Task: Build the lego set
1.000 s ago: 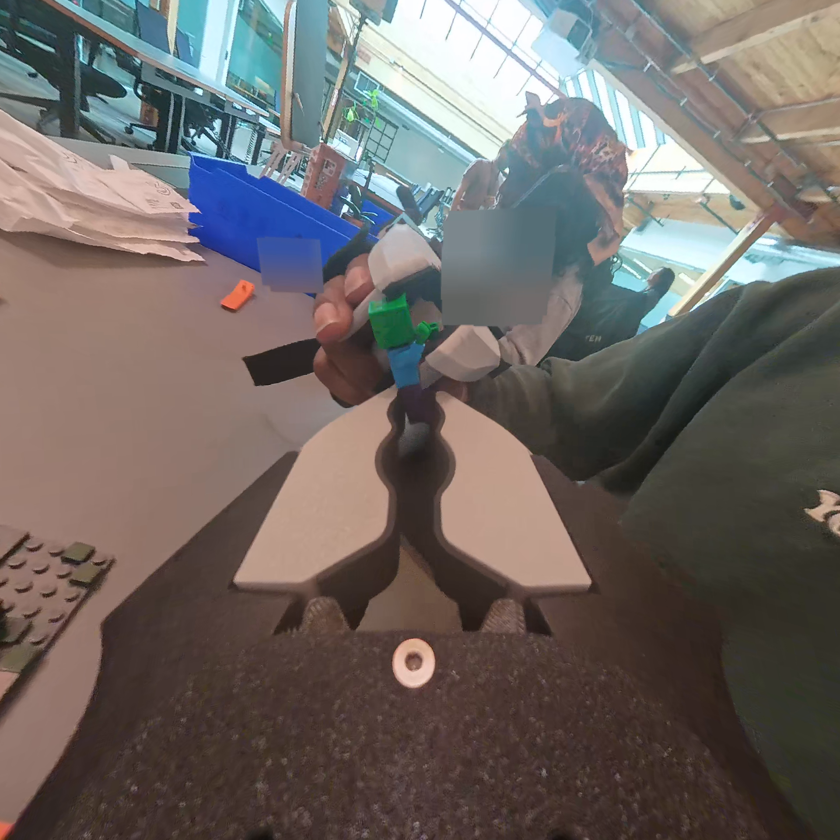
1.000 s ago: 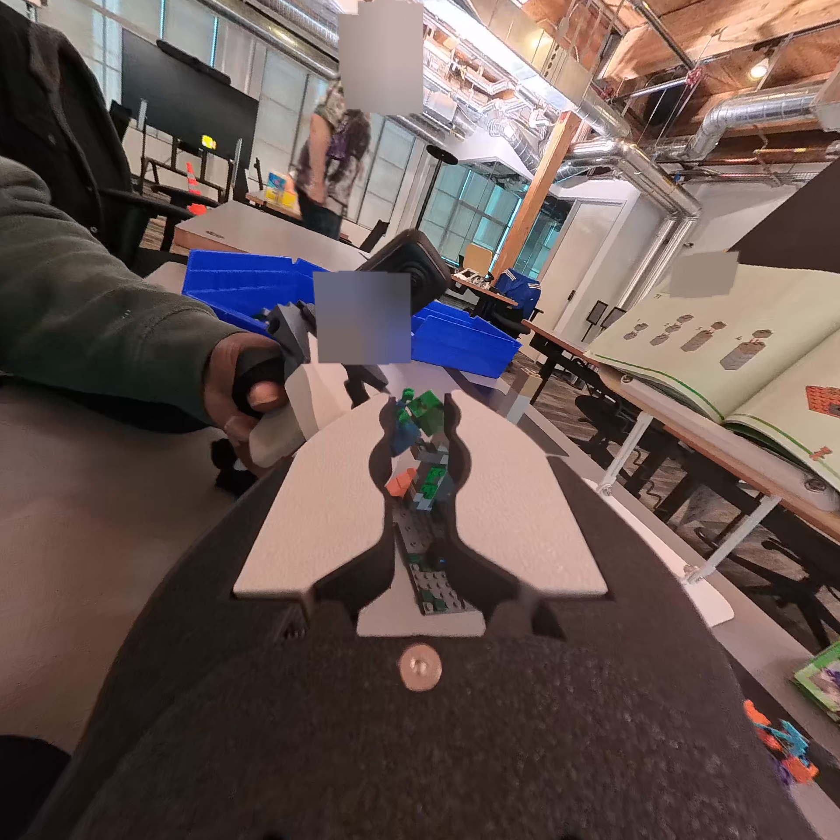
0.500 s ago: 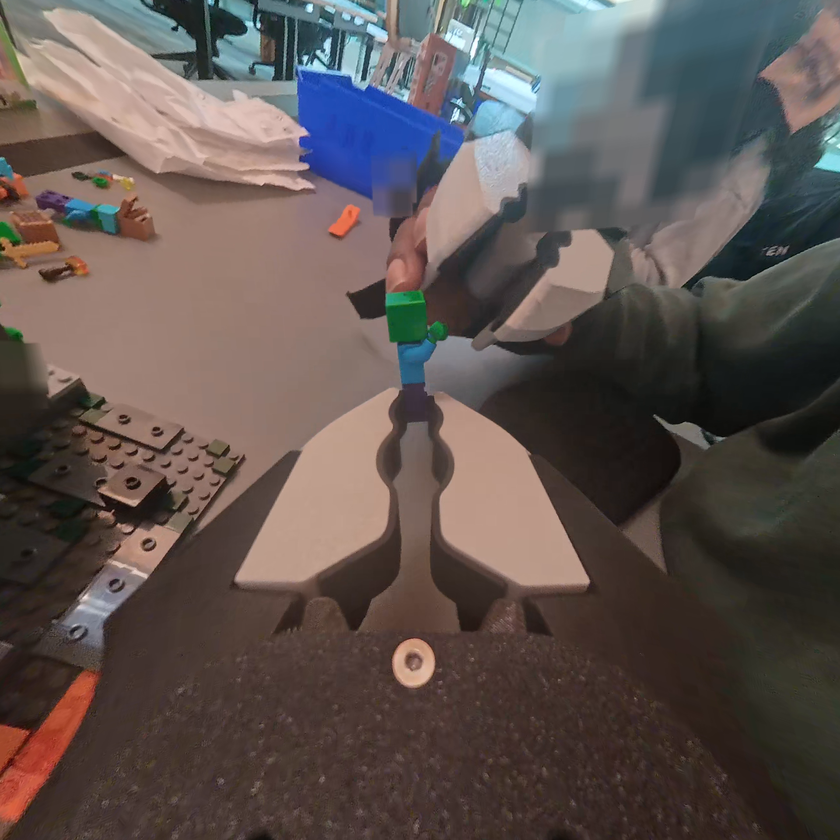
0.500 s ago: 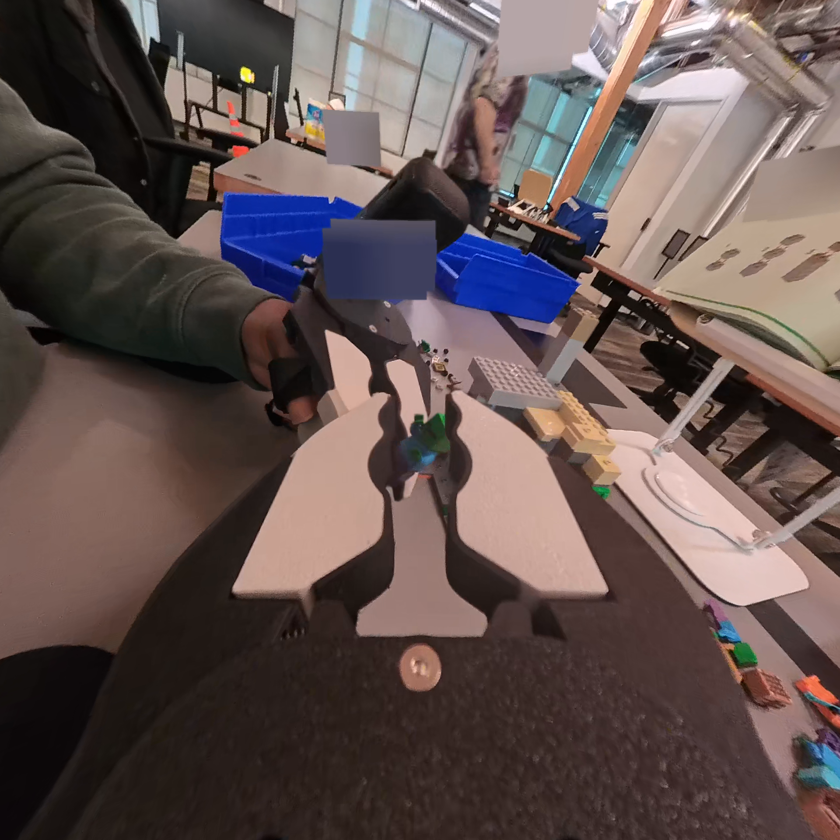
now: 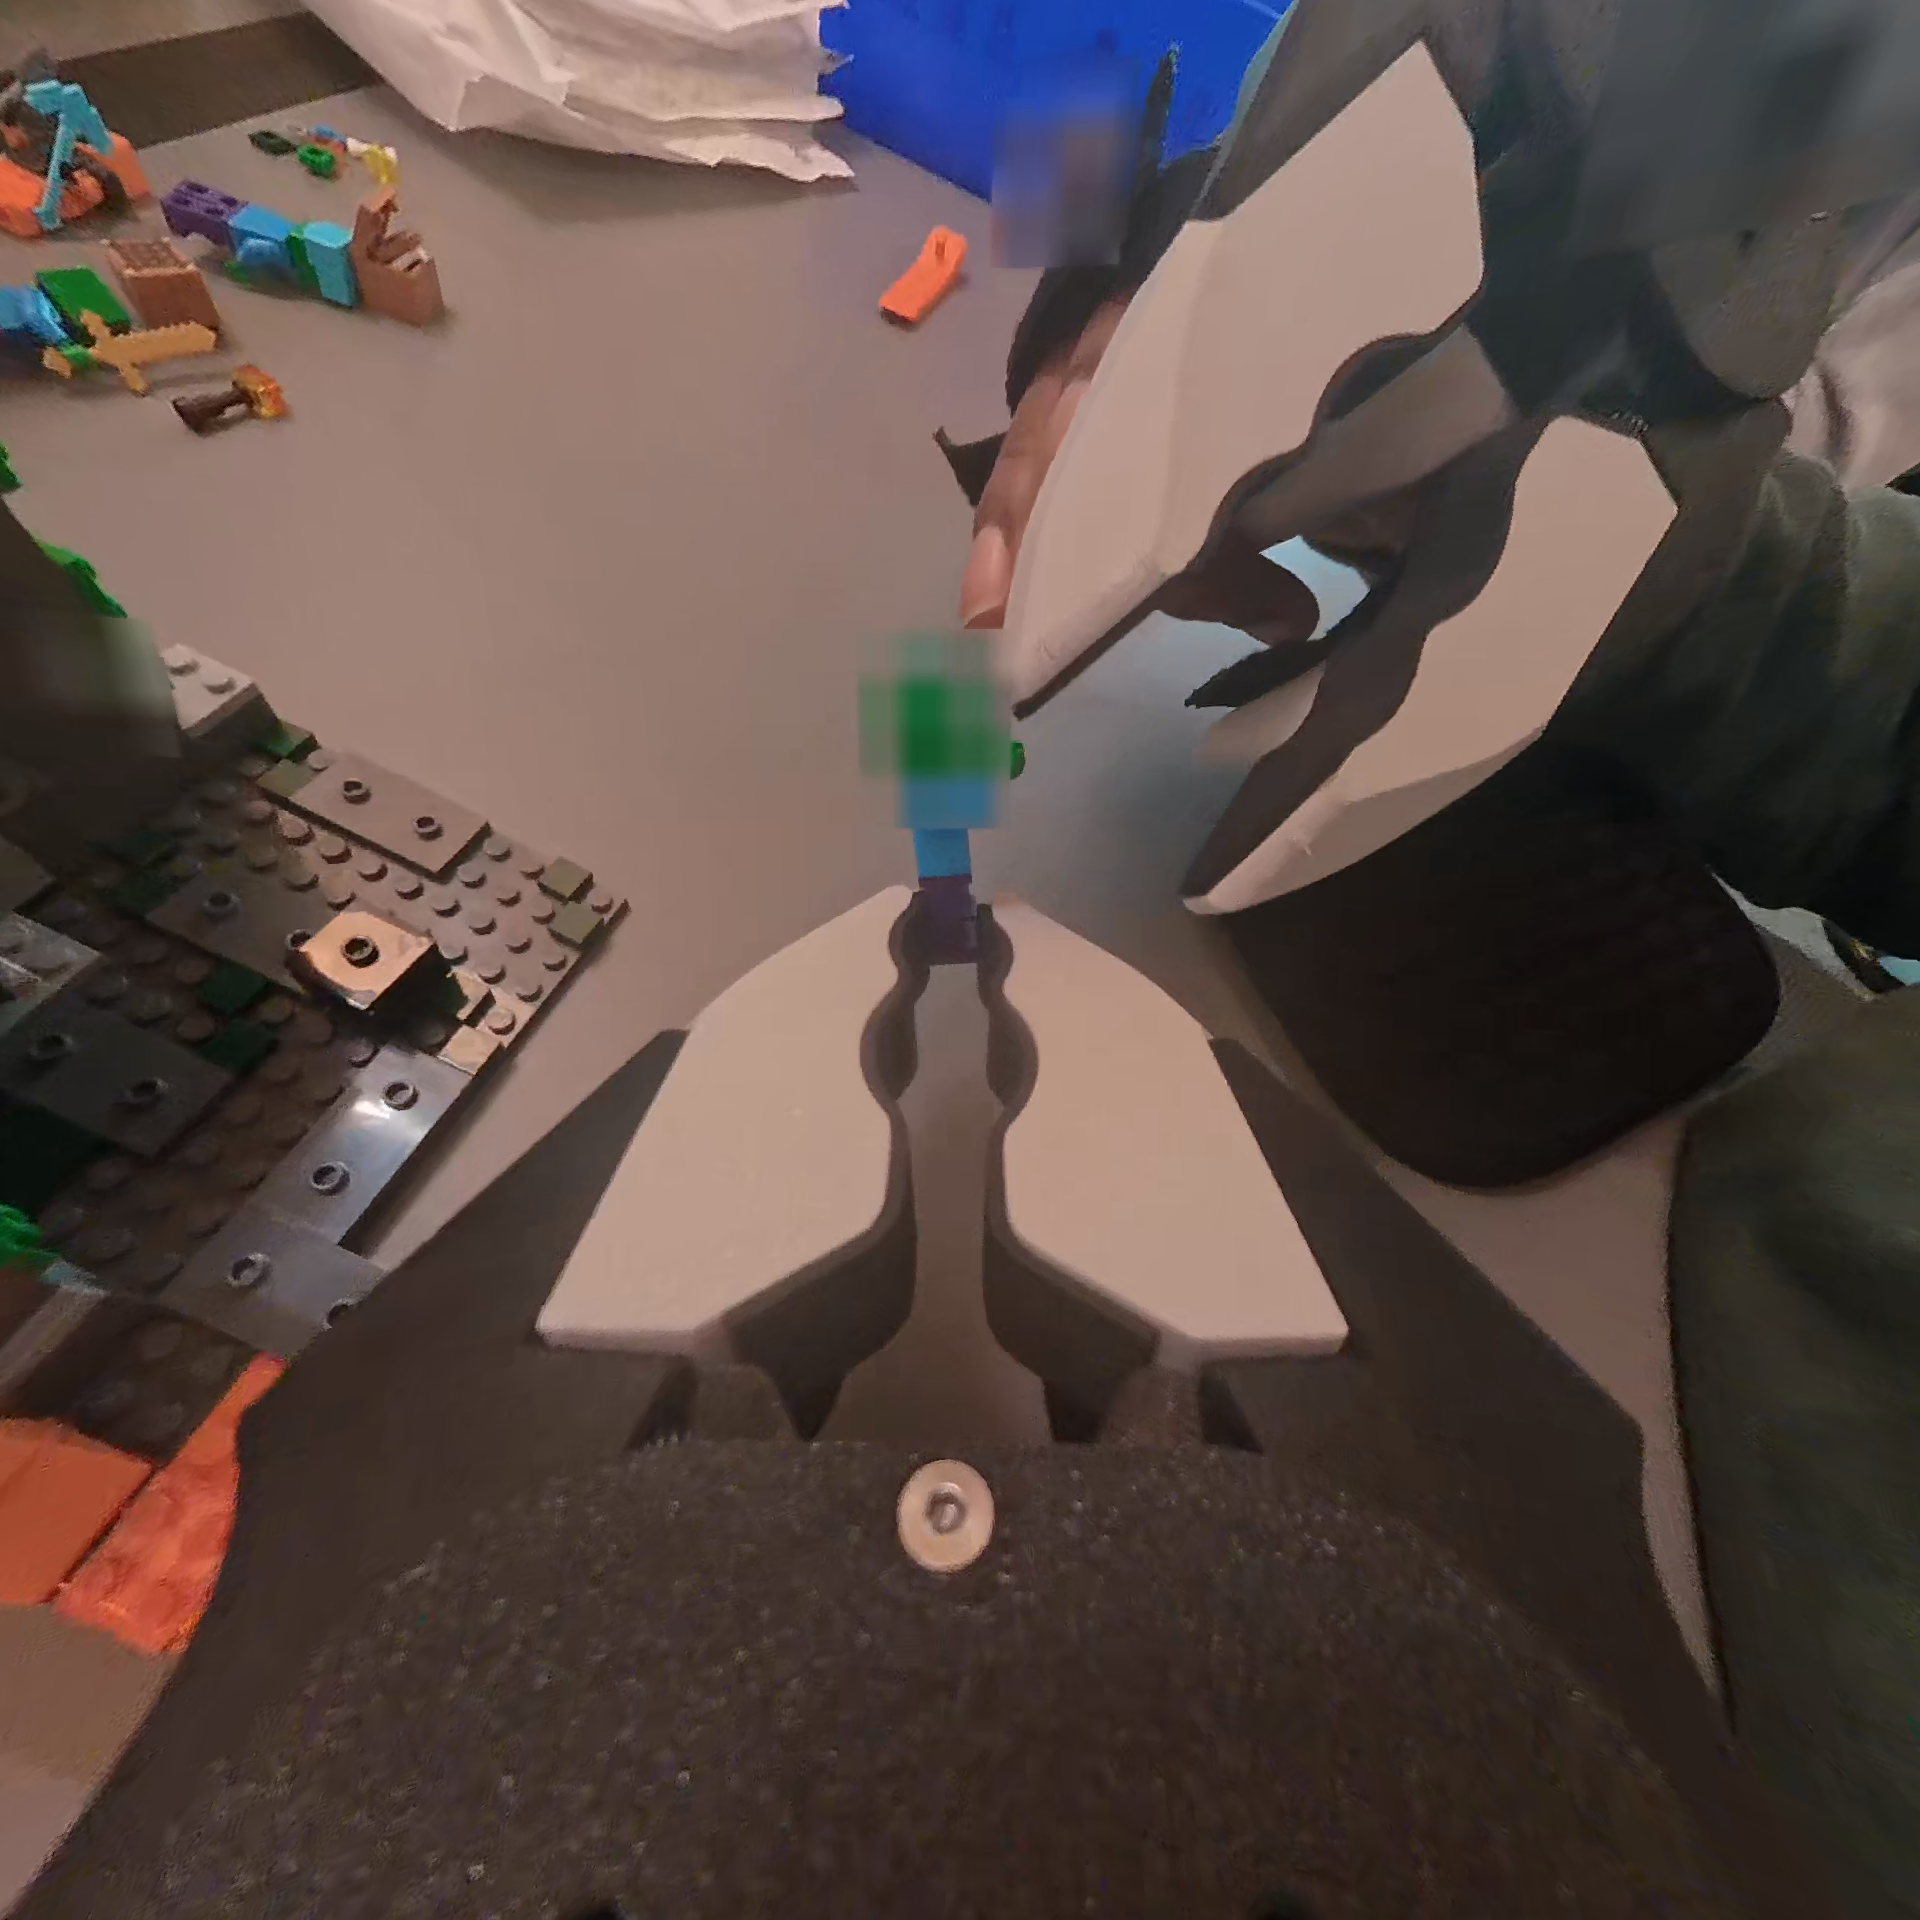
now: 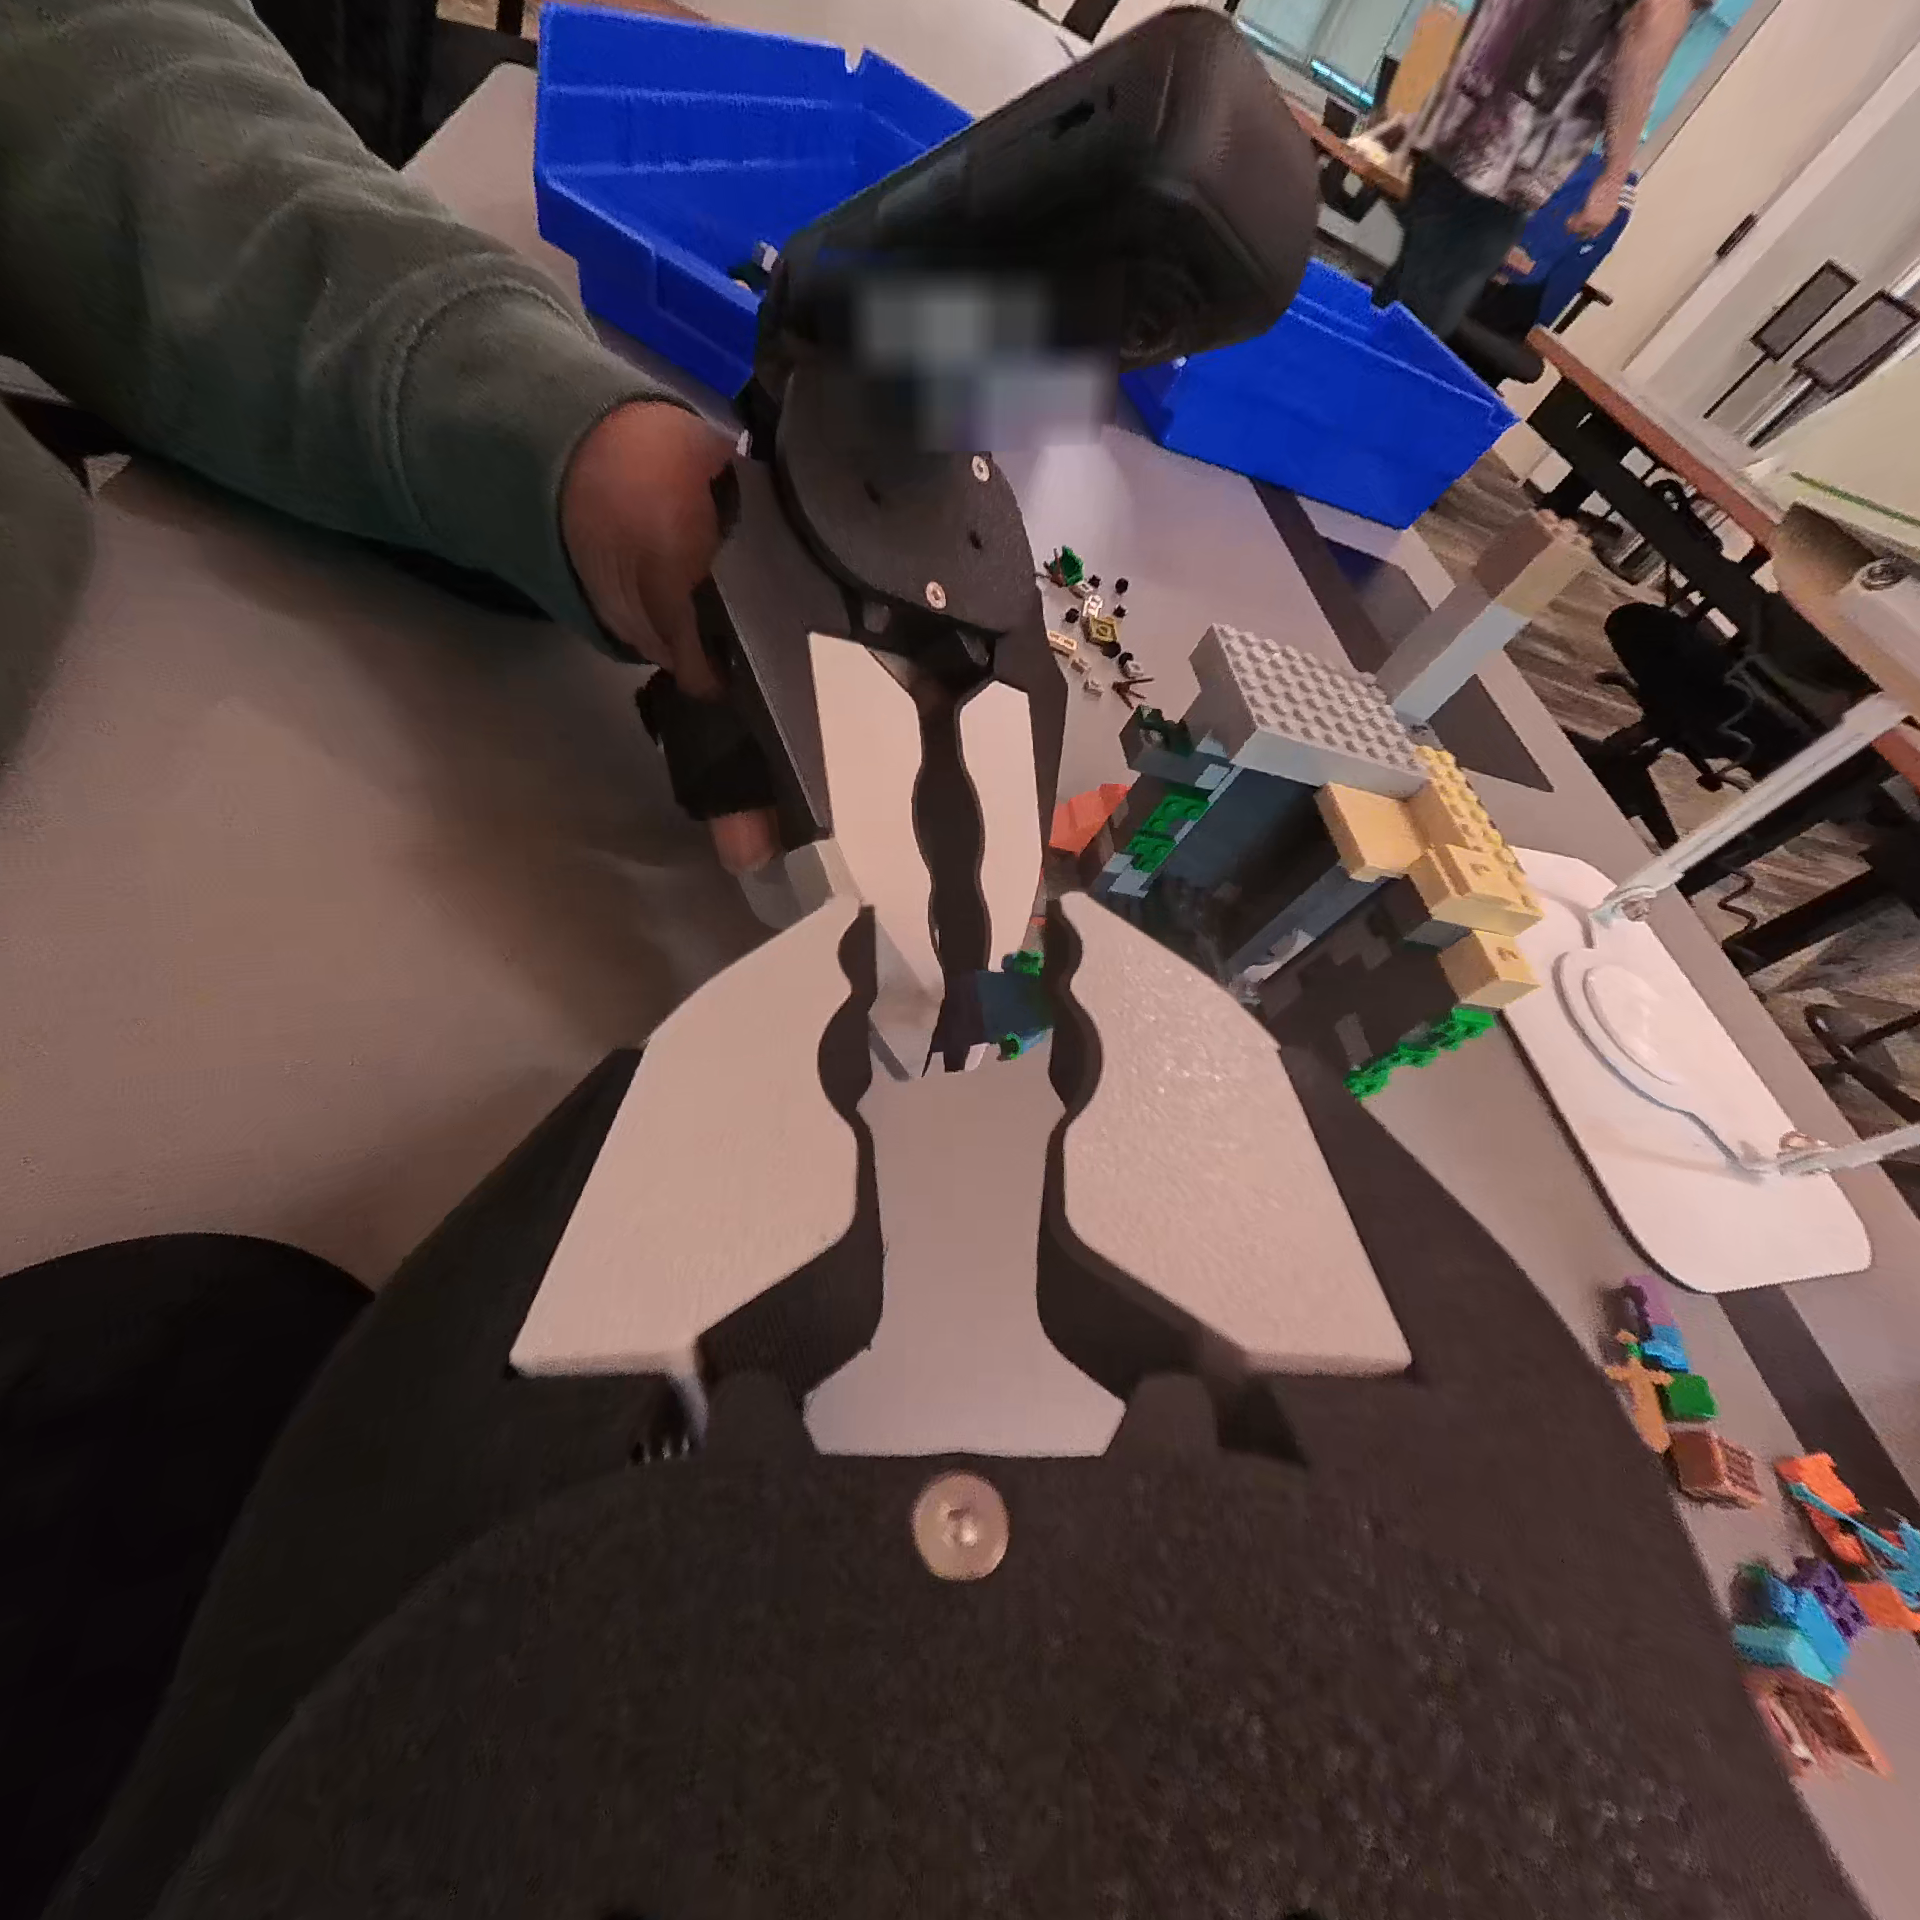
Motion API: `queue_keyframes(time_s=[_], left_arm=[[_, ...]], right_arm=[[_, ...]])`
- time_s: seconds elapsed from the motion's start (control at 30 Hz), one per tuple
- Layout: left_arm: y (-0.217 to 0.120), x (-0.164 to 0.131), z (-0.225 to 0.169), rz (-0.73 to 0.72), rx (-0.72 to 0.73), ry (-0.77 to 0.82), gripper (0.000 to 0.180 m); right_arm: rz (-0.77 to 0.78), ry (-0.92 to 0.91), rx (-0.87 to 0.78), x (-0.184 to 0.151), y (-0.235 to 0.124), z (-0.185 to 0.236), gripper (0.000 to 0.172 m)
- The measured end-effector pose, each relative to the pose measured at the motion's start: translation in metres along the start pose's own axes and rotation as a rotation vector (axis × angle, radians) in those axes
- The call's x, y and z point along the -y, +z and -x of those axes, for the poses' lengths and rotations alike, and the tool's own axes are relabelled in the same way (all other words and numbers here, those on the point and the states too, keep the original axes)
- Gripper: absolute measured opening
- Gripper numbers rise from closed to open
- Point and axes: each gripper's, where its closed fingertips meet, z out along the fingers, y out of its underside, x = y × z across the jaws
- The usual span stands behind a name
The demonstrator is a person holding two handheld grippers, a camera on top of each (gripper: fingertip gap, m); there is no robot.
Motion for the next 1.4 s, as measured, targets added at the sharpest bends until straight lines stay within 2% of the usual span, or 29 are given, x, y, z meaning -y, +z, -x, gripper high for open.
queue_keyframes(time_s=[0.17, 0.47, 0.6, 0.73, 1.03, 1.4], left_arm=[[0.001, -0.003, 0.001, 0.024, 0.026, 0.015, 0.008], [-0.004, 0.002, 0.006, -0.006, 0.033, -0.032, 0.008], [-0.005, 0.001, 0.009, -0.002, 0.037, -0.037, 0.008], [-0.004, 0.001, 0.008, 0.005, 0.040, -0.024, 0.008], [-0.003, -0.002, 0.010, 0.017, 0.063, -0.020, 0.008], [-0.003, 0.001, 0.008, -0.010, 0.031, -0.087, 0.008]], right_arm=[[0.023, -0.026, -0.036, -0.003, 0.002, -0.004, 0.031], [0.110, -0.075, 0.022, -0.017, 0.010, 0.011, 0.025], [0.037, -0.067, -0.039, -0.005, 0.008, 0.002, 0.025], [0.056, -0.073, -0.095, -0.008, 0.008, -0.007, 0.028], [0.082, -0.076, -0.091, -0.011, 0.010, -0.004, 0.024], [0.078, -0.061, -0.045, -0.010, 0.011, 0.004, 0.022]])
